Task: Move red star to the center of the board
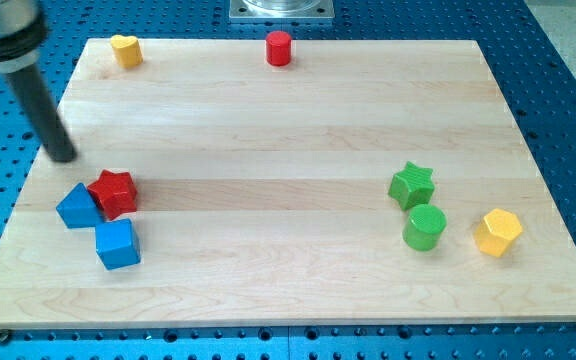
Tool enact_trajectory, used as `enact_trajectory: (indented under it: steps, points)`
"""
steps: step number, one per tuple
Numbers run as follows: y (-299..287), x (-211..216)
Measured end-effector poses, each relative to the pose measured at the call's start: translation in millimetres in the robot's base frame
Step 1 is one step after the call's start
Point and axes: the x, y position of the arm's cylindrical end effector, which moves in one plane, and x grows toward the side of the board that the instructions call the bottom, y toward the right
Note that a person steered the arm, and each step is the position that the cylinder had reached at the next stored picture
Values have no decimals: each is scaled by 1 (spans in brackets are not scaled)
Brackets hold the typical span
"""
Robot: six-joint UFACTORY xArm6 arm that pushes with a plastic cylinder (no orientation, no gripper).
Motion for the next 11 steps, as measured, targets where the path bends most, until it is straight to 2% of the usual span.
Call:
enact_trajectory:
  steps: [1,3,4,5,8,9,11]
  points:
    - [-3,56]
    - [73,71]
    - [109,49]
    - [137,6]
    - [160,41]
    - [197,30]
    - [304,-33]
